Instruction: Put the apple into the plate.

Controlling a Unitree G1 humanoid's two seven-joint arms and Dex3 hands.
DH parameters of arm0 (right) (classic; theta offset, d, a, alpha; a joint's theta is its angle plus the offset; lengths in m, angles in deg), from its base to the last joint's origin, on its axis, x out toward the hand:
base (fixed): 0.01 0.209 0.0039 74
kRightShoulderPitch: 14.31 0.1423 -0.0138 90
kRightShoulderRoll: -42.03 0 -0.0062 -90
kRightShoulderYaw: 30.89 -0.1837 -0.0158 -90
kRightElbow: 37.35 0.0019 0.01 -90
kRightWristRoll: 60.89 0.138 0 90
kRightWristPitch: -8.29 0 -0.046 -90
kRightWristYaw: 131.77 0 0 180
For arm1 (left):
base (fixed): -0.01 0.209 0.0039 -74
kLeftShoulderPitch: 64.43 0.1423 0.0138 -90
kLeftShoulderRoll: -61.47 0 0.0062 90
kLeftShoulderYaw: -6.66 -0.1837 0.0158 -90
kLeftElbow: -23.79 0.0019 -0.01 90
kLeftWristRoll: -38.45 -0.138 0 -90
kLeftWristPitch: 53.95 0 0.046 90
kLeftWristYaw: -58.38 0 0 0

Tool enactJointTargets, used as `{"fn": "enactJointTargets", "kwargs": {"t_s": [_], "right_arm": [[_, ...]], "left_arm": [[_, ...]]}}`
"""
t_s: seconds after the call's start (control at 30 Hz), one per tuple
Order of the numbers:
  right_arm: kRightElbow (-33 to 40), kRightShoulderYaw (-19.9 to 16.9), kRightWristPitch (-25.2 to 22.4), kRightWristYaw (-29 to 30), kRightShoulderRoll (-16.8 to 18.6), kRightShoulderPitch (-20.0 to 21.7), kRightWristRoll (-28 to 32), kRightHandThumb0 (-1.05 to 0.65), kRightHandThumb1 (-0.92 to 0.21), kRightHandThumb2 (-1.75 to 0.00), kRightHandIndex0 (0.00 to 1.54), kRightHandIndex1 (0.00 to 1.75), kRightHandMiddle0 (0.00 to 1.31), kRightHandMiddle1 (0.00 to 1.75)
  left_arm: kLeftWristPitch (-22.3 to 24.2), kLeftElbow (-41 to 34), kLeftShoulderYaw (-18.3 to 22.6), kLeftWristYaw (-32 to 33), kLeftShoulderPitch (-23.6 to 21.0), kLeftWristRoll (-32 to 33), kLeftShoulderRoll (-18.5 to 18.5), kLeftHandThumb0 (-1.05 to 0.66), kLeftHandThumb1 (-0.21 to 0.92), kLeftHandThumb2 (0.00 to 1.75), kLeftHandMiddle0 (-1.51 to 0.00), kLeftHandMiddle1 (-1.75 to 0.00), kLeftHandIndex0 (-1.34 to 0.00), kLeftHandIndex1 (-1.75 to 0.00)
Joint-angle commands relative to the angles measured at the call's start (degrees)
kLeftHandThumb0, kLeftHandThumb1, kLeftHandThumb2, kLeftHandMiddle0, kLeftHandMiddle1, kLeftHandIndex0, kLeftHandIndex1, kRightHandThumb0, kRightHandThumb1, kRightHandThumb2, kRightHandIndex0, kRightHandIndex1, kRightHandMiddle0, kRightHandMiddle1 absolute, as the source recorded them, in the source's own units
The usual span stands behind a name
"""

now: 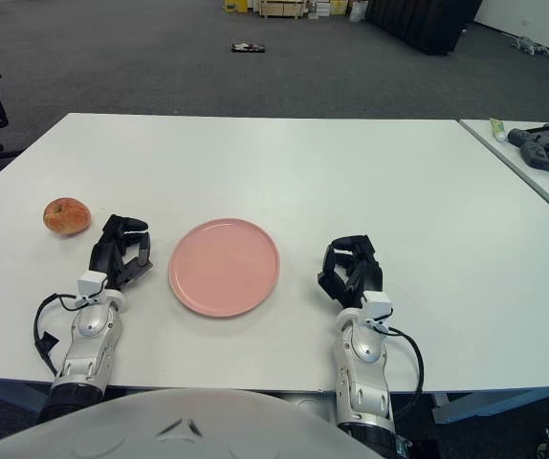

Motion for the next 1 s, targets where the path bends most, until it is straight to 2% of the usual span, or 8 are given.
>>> {"fn": "enactJointTargets", "kwargs": {"t_s": [0.0,0.33,0.5,0.77,0.97], "right_arm": [[-0.7,-0.1,-0.4,0.0,0.1,0.8,0.2,-0.40,-0.59,-0.97,0.74,1.75,0.40,1.75],[-0.2,0.2,-0.6,-0.1,0.1,0.5,-0.1,-0.40,-0.60,-0.97,0.73,1.75,0.40,1.75],[-0.3,0.2,-0.5,0.1,0.4,0.4,-0.1,-0.40,-0.60,-0.96,0.73,1.75,0.39,1.75],[0.3,0.4,-0.5,0.5,1.2,-0.1,0.0,-0.40,-0.61,-0.95,0.73,1.75,0.39,1.75],[0.4,0.5,-0.5,0.6,1.2,-0.2,0.0,-0.40,-0.61,-0.95,0.72,1.75,0.39,1.75]], "left_arm": [[0.6,0.8,0.1,-0.1,-0.5,0.2,-0.1,-0.39,0.66,0.89,-0.61,-1.60,-0.35,-1.75],[0.9,-2.2,-0.1,-0.3,0.6,0.2,-0.3,-0.38,0.67,0.88,-0.62,-1.58,-0.35,-1.75],[0.9,-4.7,-0.3,0.7,1.5,-0.7,0.1,-0.39,0.64,0.92,-0.65,-1.63,-0.37,-1.75],[-1.1,-8.7,-0.3,4.9,2.8,-5.1,0.9,-0.40,0.57,1.01,-0.66,-1.67,-0.41,-1.75],[-1.1,-11.8,-0.2,9.5,3.5,-10.6,0.8,-0.41,0.57,1.00,-0.64,-1.68,-0.41,-1.75]]}}
